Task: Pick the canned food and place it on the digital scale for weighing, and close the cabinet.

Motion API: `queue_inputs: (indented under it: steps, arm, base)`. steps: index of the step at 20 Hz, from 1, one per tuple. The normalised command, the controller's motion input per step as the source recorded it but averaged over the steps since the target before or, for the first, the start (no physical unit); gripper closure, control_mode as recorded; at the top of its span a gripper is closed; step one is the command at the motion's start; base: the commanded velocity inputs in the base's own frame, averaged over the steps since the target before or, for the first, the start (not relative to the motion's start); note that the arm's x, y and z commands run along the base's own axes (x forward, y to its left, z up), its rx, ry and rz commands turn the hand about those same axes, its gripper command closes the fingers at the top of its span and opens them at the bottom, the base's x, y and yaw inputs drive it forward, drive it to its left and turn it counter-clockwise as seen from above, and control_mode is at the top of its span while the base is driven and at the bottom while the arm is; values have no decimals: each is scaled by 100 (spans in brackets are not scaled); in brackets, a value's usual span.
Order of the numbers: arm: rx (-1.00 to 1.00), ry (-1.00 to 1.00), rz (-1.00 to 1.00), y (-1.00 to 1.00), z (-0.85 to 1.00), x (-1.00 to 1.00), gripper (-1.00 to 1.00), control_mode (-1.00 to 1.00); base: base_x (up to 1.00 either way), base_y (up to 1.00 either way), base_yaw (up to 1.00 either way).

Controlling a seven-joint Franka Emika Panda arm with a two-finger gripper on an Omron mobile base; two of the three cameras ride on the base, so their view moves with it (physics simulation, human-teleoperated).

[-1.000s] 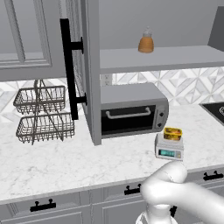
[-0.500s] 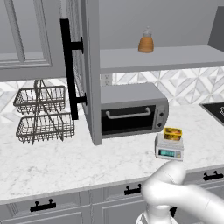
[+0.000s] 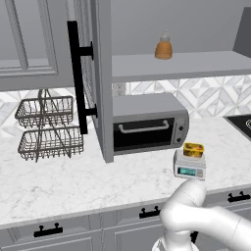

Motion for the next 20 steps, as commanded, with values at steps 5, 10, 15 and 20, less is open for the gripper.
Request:
queue_inputs:
  steps: [5, 10, 15, 20]
  arm:
    - [0, 2, -15, 7, 48, 0, -100, -100]
    - [-5, 8, -10, 20, 42, 0, -100, -100]
    - [-12, -3, -1, 64, 30, -6, -100, -100]
    - [-15, -25, 0, 87, 63, -17, -100, -100]
  base:
    - [0, 0, 0]
    - [0, 0, 0]
    - [0, 0, 0]
    - [0, 0, 0]
